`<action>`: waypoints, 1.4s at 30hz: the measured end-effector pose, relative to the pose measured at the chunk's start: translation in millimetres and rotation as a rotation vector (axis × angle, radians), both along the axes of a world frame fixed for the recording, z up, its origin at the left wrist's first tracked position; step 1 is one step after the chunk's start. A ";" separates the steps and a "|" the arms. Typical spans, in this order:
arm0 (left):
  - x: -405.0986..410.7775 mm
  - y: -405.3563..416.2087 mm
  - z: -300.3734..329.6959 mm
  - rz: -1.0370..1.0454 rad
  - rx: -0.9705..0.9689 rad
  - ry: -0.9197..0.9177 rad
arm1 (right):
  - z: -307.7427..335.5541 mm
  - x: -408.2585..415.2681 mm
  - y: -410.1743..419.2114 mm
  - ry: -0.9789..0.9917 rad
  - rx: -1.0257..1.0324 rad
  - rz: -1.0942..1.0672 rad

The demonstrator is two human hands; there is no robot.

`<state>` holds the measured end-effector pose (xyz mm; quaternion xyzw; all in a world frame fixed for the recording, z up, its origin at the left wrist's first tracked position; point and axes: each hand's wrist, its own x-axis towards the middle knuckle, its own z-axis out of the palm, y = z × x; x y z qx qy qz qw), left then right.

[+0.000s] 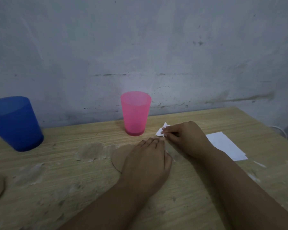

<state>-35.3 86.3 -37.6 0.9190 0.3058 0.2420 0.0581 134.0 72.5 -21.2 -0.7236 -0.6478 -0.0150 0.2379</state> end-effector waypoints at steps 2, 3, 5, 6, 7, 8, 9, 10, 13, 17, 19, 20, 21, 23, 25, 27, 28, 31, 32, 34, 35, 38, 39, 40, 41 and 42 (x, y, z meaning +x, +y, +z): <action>-1.4 0.1 1.8 0.014 -0.025 -0.028 | 2.1 4.1 -1.6 0.112 0.027 -0.004; -1.7 0.4 1.9 0.019 -0.044 -0.038 | 3.3 7.4 -2.3 0.201 0.037 -0.019; -1.4 1.8 1.6 0.020 -0.084 -0.063 | 5.5 14.3 -2.5 0.400 0.052 -0.071; -1.0 2.4 1.4 0.018 -0.104 -0.079 | 6.1 16.4 -3.0 0.494 0.064 -0.100; -0.7 3.1 1.3 0.018 -0.119 -0.095 | 6.8 17.9 -3.4 0.593 0.080 -0.113; -0.5 4.1 0.9 0.021 -0.131 -0.110 | 7.6 18.5 -4.0 0.718 0.098 -0.107; -0.5 4.8 0.8 0.025 -0.145 -0.127 | 8.7 18.1 -4.9 0.862 0.113 -0.088; -0.8 5.4 0.6 0.032 -0.162 -0.149 | 9.8 17.1 -5.4 1.002 0.119 -0.061; -1.2 5.3 1.0 0.039 -0.209 -0.234 | 11.2 13.2 -6.1 1.257 0.078 0.055; -1.8 7.8 2.2 -0.022 -0.315 -0.341 | 11.7 8.0 -6.9 1.428 -0.035 0.205; -1.6 10.0 2.8 -0.068 -0.405 -0.407 | 11.3 6.7 -7.7 1.462 -0.099 0.245; -1.9 10.9 3.6 -0.069 -0.442 -0.454 | 11.1 6.0 -7.6 1.473 -0.129 0.262; -2.4 12.0 4.4 -0.058 -0.468 -0.497 | 10.7 5.2 -7.7 1.478 -0.154 0.276; -3.5 13.6 5.6 -0.028 -0.491 -0.560 | 10.0 3.9 -7.6 1.475 -0.190 0.299; -5.0 14.6 6.7 -0.007 -0.507 -0.595 | 10.1 3.0 -8.0 1.473 -0.208 0.309; -5.8 15.6 7.1 0.013 -0.523 -0.618 | 10.4 3.1 -8.3 1.473 -0.219 0.325; -5.8 15.7 6.9 0.024 -0.531 -0.630 | 10.7 3.3 -8.7 1.474 -0.228 0.342; -6.1 15.7 7.0 0.046 -0.567 -0.667 | 10.9 4.5 -9.5 1.525 -0.266 0.390; -6.4 15.7 7.3 0.045 -0.573 -0.674 | 10.6 5.1 -9.7 1.538 -0.273 0.396; -7.1 15.7 7.8 0.034 -0.580 -0.687 | 9.9 5.5 -10.0 1.525 -0.275 0.407; -7.5 15.7 8.2 0.028 -0.584 -0.695 | 9.9 5.1 -10.2 1.503 -0.272 0.406; -8.6 15.7 8.5 0.011 -0.582 -0.711 | 9.5 3.2 -10.5 1.450 -0.258 0.378; -8.9 15.8 8.6 0.005 -0.581 -0.713 | 9.0 3.5 -10.4 1.439 -0.257 0.373; -9.2 15.9 8.8 0.000 -0.580 -0.715 | 8.5 3.9 -9.9 1.430 -0.258 0.372; -9.4 15.9 9.3 -0.003 -0.581 -0.719 | 8.8 4.1 -9.7 1.428 -0.256 0.375; -9.7 15.9 9.7 -0.004 -0.582 -0.724 | 8.7 4.7 -9.2 1.433 -0.250 0.379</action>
